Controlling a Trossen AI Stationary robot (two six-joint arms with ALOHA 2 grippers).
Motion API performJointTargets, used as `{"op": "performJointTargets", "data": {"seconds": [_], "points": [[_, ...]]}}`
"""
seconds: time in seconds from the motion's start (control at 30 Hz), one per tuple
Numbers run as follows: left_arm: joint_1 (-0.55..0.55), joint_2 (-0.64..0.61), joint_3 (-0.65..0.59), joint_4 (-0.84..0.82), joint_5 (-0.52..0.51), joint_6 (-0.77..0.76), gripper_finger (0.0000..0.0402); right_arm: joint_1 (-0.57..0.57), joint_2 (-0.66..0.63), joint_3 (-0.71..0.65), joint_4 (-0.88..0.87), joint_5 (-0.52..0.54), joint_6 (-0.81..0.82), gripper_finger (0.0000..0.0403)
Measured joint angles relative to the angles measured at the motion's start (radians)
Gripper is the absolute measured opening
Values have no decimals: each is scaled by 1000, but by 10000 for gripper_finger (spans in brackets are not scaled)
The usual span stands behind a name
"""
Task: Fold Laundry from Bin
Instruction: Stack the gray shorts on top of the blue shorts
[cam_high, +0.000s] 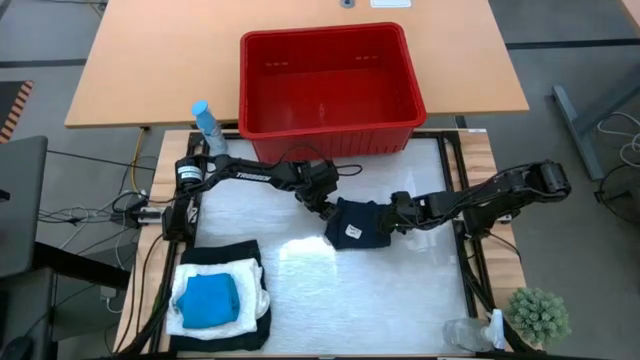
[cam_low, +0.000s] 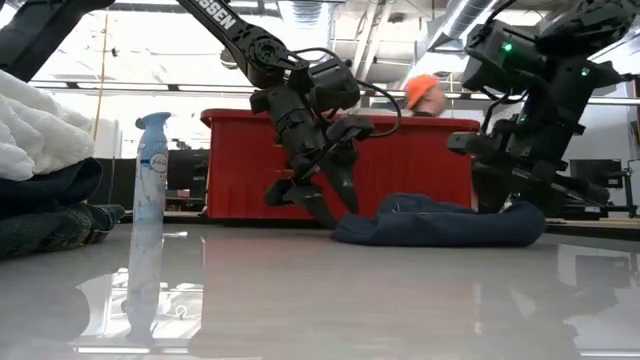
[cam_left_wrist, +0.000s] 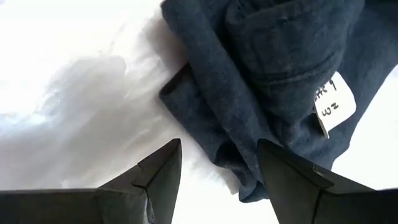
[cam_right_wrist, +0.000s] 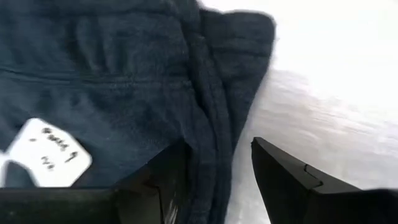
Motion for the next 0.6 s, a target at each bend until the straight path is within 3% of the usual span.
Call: {"op": "performJointTargets", "data": {"seconds": [0.2,0.37,0.47,0.6], "points": [[0,0,1,6,-8,-7,199,-13,96,6,121,-33,-55,203],[0,-1,1,7,-14,-6,199,-29,146,6,119,-104,-58,192],[0,-1,1,19,-16,-5,199,-41,181,10,137,-160,-58,155],[0,-1,1,37,-16,-6,199,-56,221,10,187,-195,-94,75]]}}
